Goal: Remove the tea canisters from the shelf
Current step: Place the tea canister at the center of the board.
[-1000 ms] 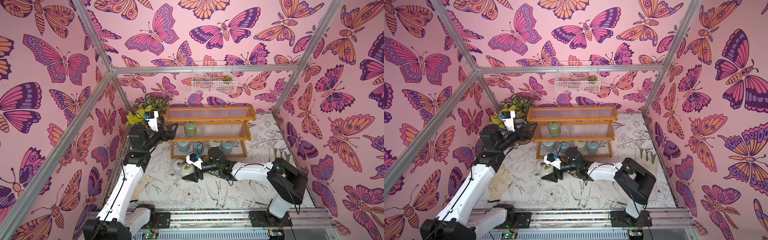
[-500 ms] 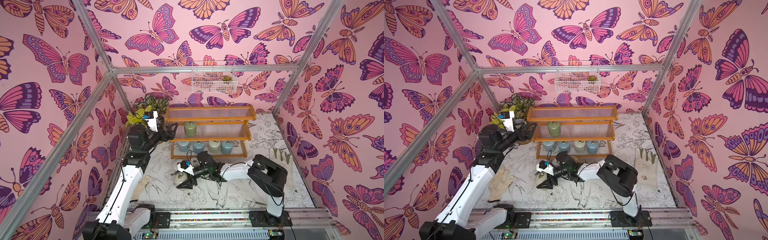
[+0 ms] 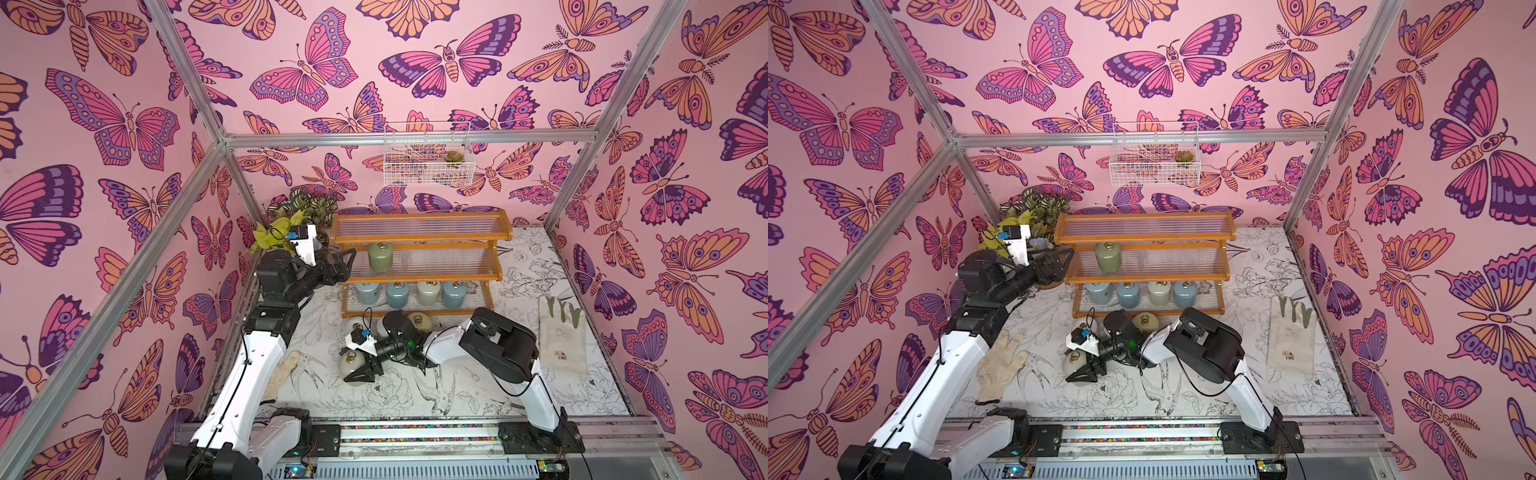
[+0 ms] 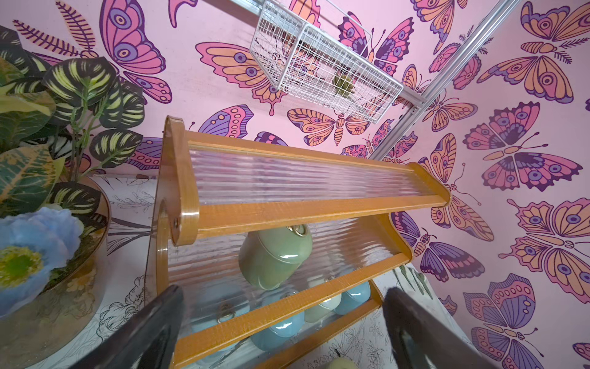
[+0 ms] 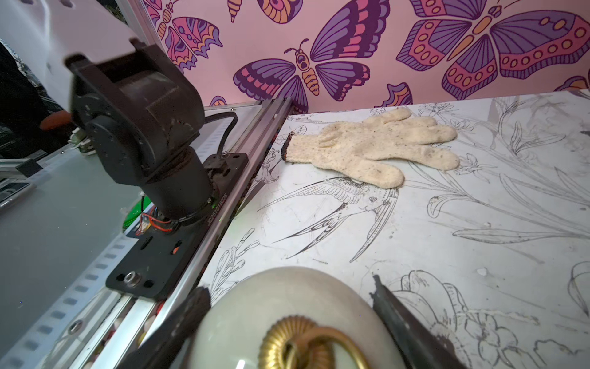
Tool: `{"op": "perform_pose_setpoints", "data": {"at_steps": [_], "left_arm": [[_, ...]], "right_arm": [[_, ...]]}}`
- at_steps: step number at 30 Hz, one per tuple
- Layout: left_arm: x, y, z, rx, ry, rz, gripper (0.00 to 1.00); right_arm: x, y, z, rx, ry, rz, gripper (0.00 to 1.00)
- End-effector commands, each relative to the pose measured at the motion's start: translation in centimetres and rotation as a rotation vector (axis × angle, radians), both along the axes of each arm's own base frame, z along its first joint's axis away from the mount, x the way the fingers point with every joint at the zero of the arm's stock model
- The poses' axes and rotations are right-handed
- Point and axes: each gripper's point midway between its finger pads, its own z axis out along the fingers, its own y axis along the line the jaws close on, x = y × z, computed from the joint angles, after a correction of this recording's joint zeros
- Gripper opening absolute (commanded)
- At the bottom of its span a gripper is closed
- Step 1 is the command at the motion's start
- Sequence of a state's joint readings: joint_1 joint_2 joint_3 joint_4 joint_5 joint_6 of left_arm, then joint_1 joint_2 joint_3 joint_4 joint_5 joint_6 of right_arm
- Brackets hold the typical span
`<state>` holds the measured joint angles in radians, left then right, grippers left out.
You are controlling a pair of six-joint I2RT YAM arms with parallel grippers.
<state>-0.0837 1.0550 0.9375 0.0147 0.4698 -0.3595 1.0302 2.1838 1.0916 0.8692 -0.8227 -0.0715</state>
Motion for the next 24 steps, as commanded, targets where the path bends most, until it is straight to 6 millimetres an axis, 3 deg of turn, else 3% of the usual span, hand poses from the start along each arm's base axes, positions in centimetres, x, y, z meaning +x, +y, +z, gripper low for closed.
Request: {"op": "perform_pose_setpoints", "data": {"at_steps": [1,9,13,16,24], "left_arm": [[-0.3,0.3,0.8,0.01,-0.018,0.011,1.0],[0.0,0.4,1.1,0.015,-0.021,0.013,1.0],[0.4,0.3,1.1,0.019,-0.019,0.009,1.0],[0.5,0.3,1.1,0.025,-0.022,0.009,1.0],[0.4,0.5,1.7,0.053,-0.053,0.018,1.0]], "right_arm": [[1.3,1.8,2.3,0.112,-0.095,-0.023,0.66],[3.0,3.0,0.2,0.104,-0.177,-0.07,0.74],[2.8,3.1,0.3,0.113,-0.183,-0.055,0.87],[2.4,2.8,1.3,0.126,-0.187,-0.04,0.99],[1.2,1.3,6.9,0.16,-0.255,0.015,0.99]]}}
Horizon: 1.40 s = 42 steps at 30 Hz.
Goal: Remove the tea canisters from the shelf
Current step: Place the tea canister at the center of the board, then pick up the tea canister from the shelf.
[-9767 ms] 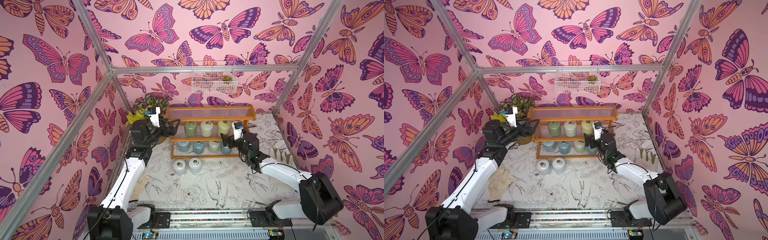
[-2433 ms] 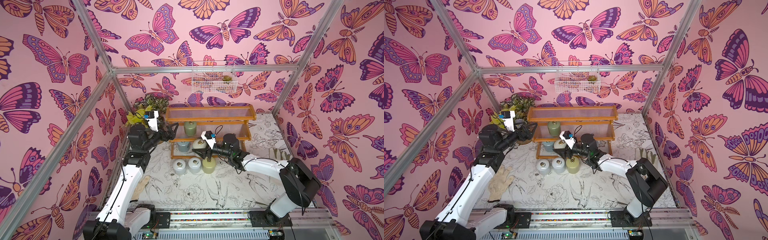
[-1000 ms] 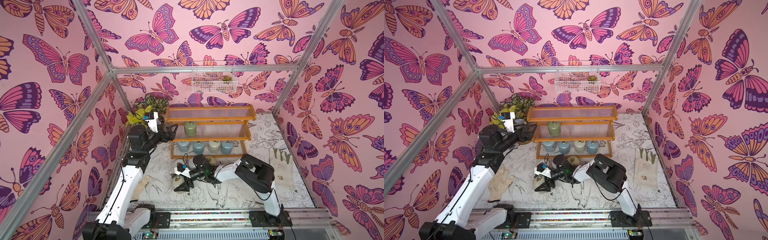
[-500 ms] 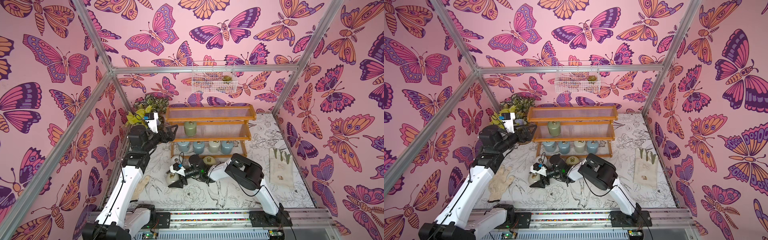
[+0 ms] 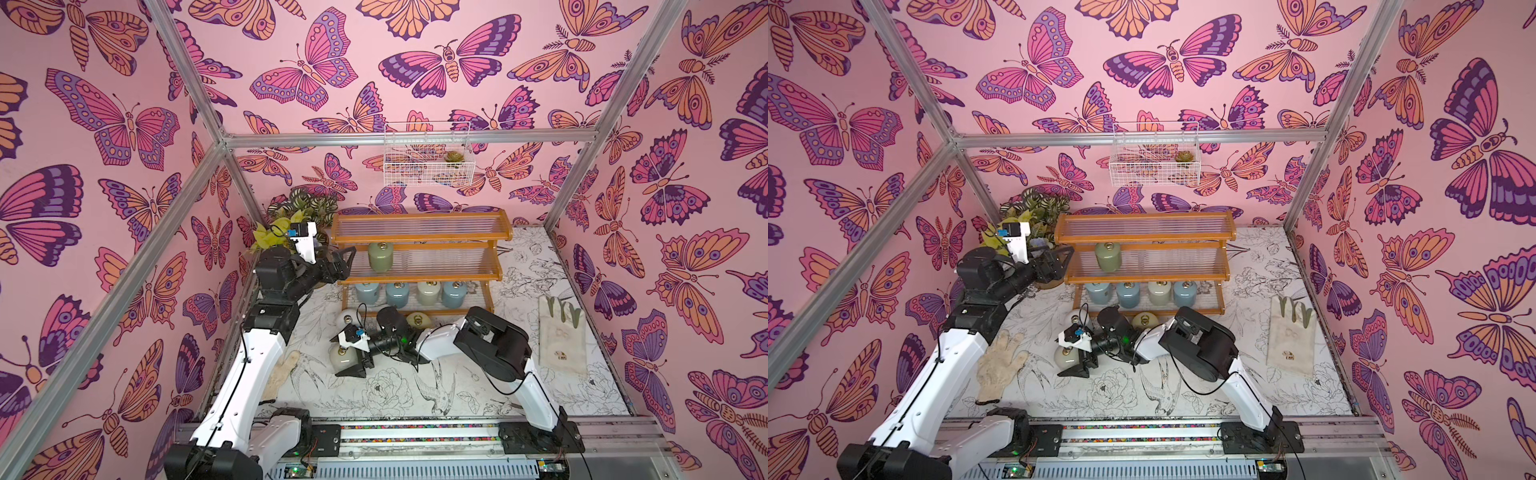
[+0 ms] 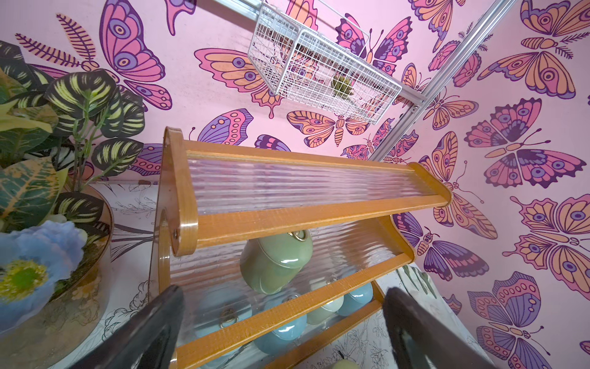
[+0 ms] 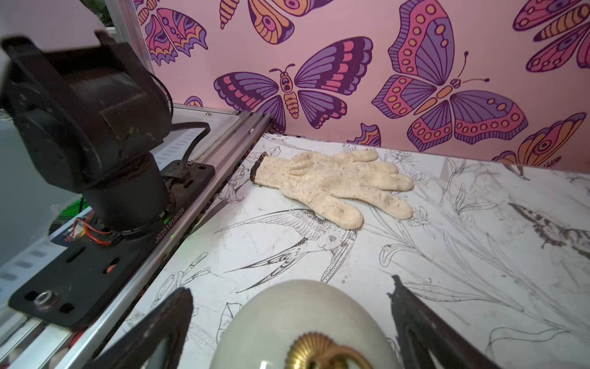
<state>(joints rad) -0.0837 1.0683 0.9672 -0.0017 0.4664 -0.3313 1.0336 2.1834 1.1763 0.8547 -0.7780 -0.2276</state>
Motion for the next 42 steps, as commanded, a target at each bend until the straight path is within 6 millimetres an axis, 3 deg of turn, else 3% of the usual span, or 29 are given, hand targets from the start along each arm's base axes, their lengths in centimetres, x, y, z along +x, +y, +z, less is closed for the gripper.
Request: {"op": "perform_pose_setpoints", "data": {"at_steps": [1,5,9,11,14,19,24,35,42], "left_arm": [[0.1,0.5,1.2,0.031,-0.041,0.018,1.0],[0.2,0.7,1.4,0.033,-0.046,0.031,1.0],[0.1,0.8,1.4,0.027,-0.044,0.039,1.0],[0.0,0.9,1.3,0.033,-0.047,0.043,1.0],[0.0,1.2,0.9,0.058,-0.031,0.056,1.0],[-0.2,1.3,0.4,0.087,-0.014,0.051,1.0],[-0.5,1.1,0.6,0.095,-0.028,0.038,1.0],[-1.4,-0.3,1.9,0.081,-0.073,-0.052,1.0],[-1.5,-0.3,1.8,0.083,-0.073,-0.059,1.0]], "right_arm": [[-0.3,-0.9,5.2,0.072,-0.066,0.025,0.99],[2.1,-2.1,10.6,0.163,-0.033,-0.084,0.99],[9.2,-4.6,15.4,0.208,0.115,-0.395,0.99],[13.0,-7.2,17.0,0.215,0.153,-0.555,0.99],[16.1,-11.2,18.2,0.197,0.041,-0.766,0.99],[18.5,-15.4,18.2,0.098,-0.094,-0.931,0.99],[20.9,-17.1,17.2,0.084,-0.031,-0.996,0.99],[23.6,-15.7,13.9,0.075,0.03,-1.029,1.0],[24.7,-14.6,13.8,0.109,0.003,-1.009,0.99]]}}
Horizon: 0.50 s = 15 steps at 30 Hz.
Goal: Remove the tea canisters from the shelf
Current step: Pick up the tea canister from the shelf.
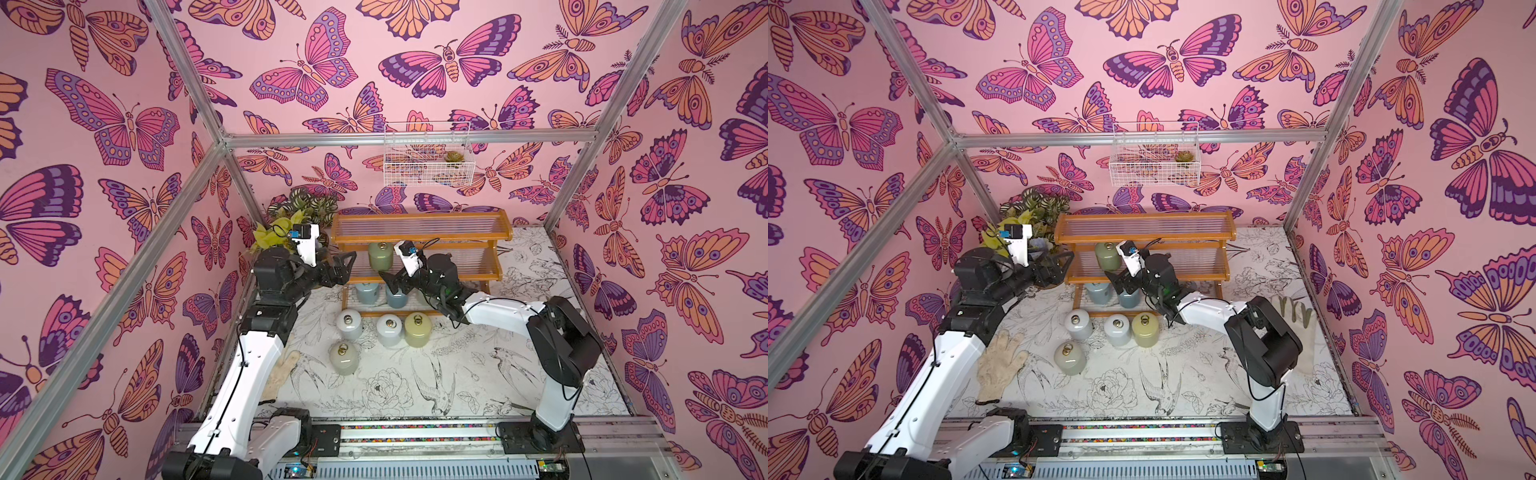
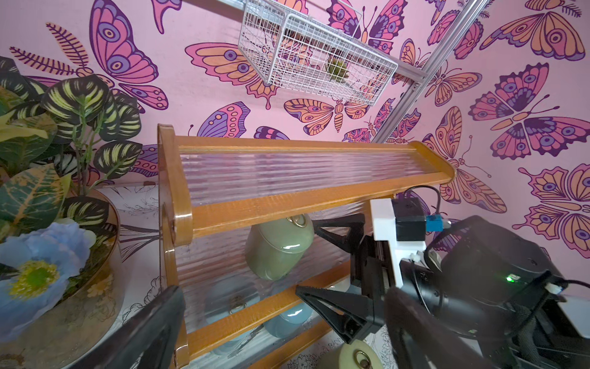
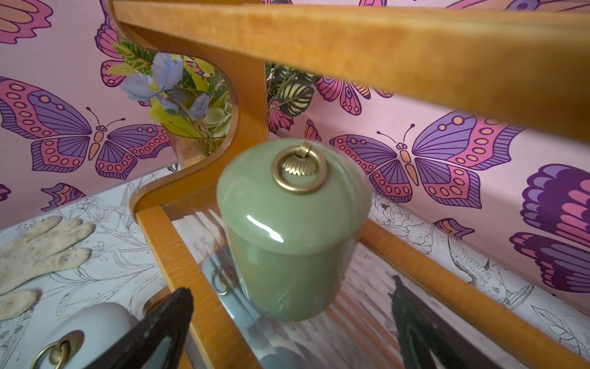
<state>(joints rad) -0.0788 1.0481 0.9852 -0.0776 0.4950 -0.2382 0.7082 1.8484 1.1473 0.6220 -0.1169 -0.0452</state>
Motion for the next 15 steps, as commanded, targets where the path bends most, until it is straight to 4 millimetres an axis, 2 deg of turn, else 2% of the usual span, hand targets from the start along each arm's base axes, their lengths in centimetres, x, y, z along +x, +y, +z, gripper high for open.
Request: {"op": "perform_pose_setpoints", "data": {"at_steps": [1,15], "left_arm": [[-0.5,-0.2,1.8,0.007,-0.059,-0.022,1.0],[-0.9,0.0,2.3,0.012,-0.074,-0.018,1.0]], "right_arm": [[1.1,0.6,3.1,0.068,-0.069,0.004,0.99],[3.4,3.2,2.7,0.124,-0.046,0.062,0.99]]}}
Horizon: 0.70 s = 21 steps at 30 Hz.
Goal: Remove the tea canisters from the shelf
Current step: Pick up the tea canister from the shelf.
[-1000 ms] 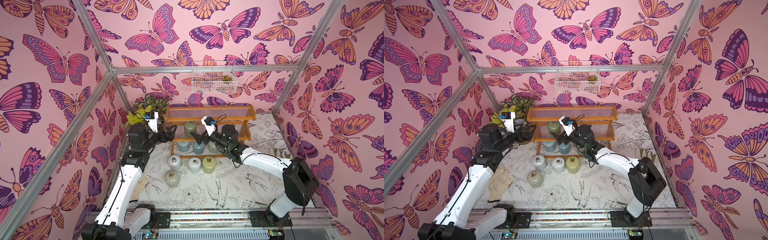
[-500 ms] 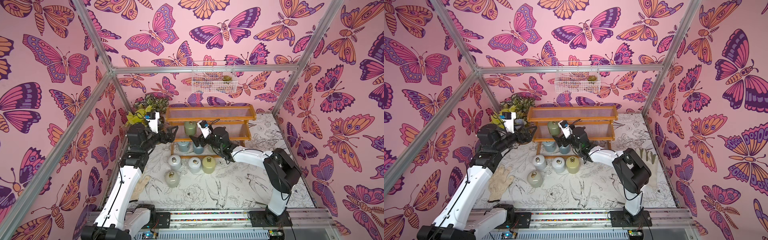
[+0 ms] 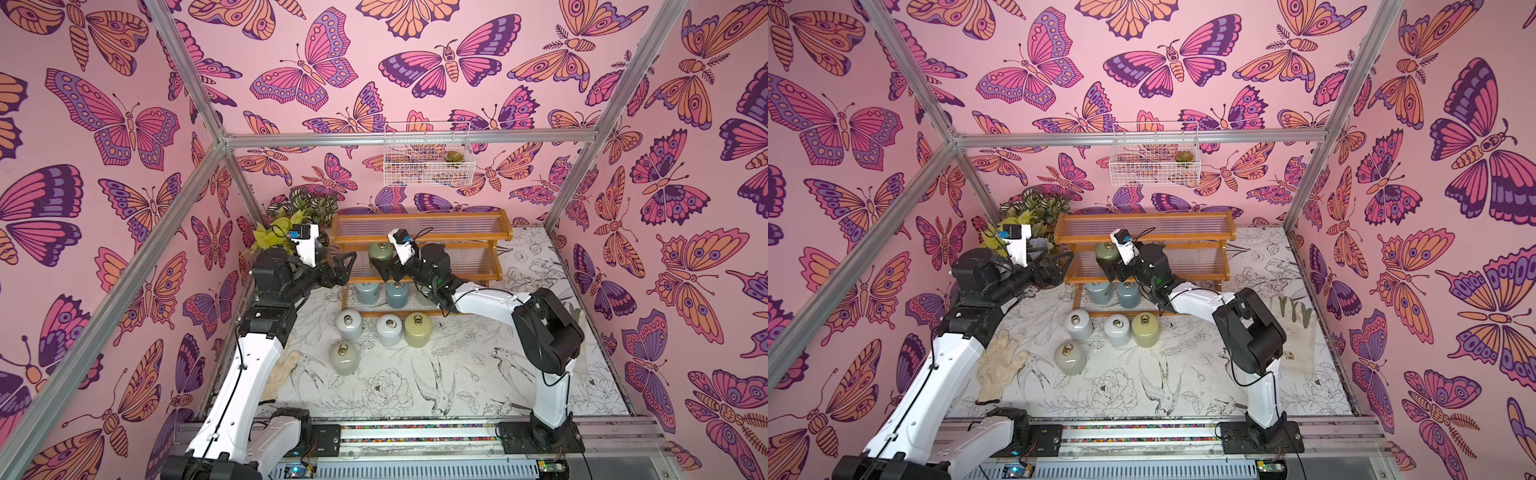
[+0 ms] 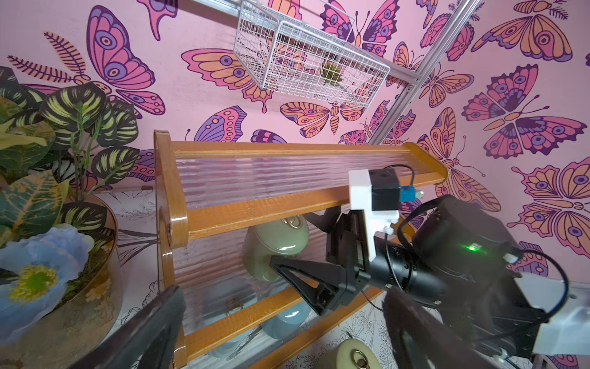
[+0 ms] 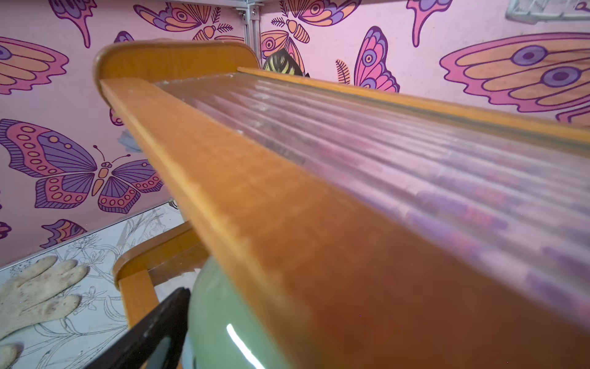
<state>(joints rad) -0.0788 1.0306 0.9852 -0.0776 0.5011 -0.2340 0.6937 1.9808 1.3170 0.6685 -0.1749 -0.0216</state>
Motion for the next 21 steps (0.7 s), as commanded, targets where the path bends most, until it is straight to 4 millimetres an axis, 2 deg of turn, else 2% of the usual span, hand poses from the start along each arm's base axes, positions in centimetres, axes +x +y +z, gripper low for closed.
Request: {"op": "perform_pose_setpoints", "data": {"at_steps": [1,7,13,16,21], "left_arm": [[-0.5,0.1,1.7,0.011,-0.055,-0.011,1.0],[-0.4,0.0,1.7,0.009,-0.051,-0.014,1.0],[-0.4,0.0,1.6,0.012,-0.05,-0.016,1.0],[-0.4,0.1,1.5,0.016,-0.051,-0.013,1.0],[-0.3,0.0,1.5,0.017,-0.049,-0.019,1.0]], "right_arm": [[0.7,0.9,1.0,0.059,0.0,0.027,0.99],[1.4,1.9,0.5,0.078,0.008,0.048,1.0],[1.7,2.1,-0.9,0.041,0.045,0.045,0.93],[1.6,2.0,-1.6,0.018,0.055,0.041,0.88],[1.5,1.8,-2.1,-0.008,0.057,0.029,0.73]]}}
